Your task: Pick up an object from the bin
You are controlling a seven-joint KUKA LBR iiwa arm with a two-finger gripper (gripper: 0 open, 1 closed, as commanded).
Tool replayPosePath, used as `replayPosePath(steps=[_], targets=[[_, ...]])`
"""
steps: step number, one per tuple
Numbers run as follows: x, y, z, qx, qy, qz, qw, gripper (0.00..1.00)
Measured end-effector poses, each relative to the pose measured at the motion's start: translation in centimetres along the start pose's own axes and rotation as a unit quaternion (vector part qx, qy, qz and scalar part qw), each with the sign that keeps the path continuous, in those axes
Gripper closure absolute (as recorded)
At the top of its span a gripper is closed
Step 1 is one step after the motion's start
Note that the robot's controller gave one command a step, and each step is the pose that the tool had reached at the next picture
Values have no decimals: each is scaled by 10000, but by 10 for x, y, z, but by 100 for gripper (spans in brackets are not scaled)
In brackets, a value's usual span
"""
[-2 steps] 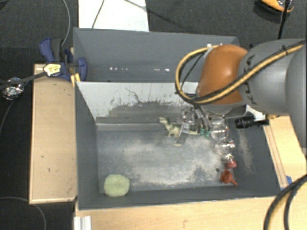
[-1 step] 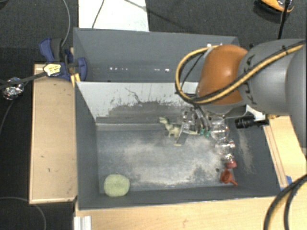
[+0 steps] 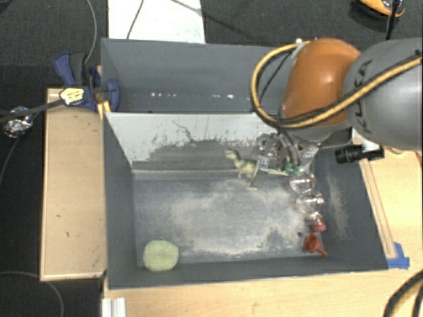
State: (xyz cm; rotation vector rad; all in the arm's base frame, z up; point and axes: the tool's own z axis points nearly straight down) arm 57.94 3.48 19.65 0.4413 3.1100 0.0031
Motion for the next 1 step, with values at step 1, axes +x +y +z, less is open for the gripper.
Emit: replayPosePath(steps=[1], targets=[[-2,3,-61,-6,-18,33,10000,100]])
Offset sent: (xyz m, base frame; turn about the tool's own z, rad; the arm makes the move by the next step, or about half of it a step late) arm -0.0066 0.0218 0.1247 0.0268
